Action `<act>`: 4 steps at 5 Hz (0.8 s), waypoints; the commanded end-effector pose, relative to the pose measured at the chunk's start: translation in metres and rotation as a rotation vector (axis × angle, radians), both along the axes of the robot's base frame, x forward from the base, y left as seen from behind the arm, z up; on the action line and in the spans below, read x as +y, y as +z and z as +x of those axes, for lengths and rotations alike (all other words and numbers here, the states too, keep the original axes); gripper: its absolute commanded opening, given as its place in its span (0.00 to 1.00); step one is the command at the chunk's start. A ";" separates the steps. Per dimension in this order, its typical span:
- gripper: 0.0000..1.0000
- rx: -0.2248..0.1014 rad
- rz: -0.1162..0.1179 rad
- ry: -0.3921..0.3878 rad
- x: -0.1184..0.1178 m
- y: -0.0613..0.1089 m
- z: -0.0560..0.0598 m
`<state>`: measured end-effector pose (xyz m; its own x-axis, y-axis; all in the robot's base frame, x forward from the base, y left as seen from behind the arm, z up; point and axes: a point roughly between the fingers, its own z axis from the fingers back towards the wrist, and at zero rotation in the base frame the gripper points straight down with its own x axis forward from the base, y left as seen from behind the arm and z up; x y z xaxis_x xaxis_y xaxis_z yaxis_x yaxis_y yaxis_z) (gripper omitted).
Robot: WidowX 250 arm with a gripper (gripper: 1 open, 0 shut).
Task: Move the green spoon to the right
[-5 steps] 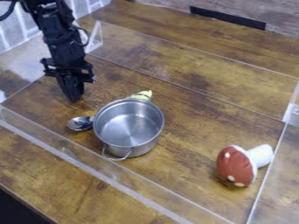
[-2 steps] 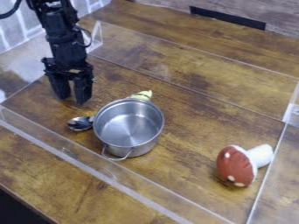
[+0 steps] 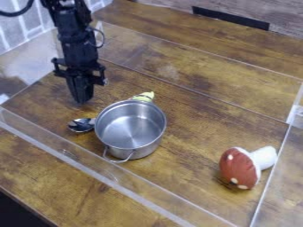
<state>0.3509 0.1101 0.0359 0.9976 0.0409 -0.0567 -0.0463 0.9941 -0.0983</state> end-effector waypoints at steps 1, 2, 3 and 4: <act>1.00 -0.030 0.004 -0.023 -0.007 0.019 0.011; 1.00 -0.018 -0.013 -0.053 -0.008 0.019 0.000; 0.00 -0.004 -0.015 -0.074 -0.009 0.015 -0.011; 0.00 -0.002 -0.016 -0.069 -0.020 0.016 -0.010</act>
<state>0.3344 0.0939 0.0253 0.9917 -0.0124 -0.1281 -0.0057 0.9901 -0.1400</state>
